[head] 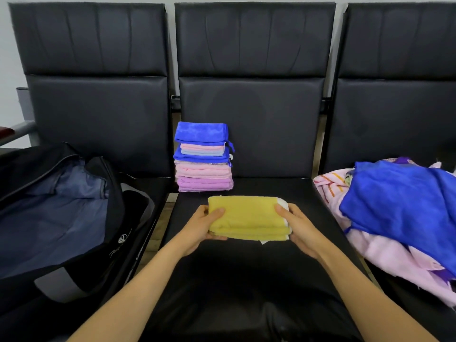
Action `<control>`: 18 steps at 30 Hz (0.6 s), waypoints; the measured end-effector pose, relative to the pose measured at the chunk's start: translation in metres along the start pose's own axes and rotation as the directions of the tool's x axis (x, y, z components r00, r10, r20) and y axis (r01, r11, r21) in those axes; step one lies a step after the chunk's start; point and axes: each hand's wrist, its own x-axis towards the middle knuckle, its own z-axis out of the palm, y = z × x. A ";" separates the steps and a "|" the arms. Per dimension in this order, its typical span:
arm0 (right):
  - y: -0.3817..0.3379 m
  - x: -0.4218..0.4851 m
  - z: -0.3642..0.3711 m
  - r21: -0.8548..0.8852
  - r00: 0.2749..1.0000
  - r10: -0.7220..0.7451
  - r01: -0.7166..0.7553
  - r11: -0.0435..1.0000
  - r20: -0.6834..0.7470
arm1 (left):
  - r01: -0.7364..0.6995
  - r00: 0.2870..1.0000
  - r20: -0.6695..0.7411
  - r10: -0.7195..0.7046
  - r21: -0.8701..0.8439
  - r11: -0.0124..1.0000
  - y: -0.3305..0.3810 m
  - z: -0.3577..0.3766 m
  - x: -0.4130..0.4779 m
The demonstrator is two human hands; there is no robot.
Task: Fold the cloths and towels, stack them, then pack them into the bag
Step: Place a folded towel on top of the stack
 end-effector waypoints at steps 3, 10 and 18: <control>0.004 0.005 -0.004 0.025 0.992 0.090 -0.093 0.995 0.092 | 0.078 0.996 0.037 -0.076 -0.060 0.995 -0.005 -0.004 0.005; -0.028 0.037 0.007 -0.005 1.000 0.014 -0.014 1.000 -0.021 | -0.031 0.999 0.019 0.030 0.037 0.999 0.026 -0.014 0.036; -0.159 0.132 0.068 -0.054 0.966 -0.253 0.251 0.967 -0.050 | -0.309 0.916 -0.249 0.316 0.066 0.949 0.157 -0.053 0.109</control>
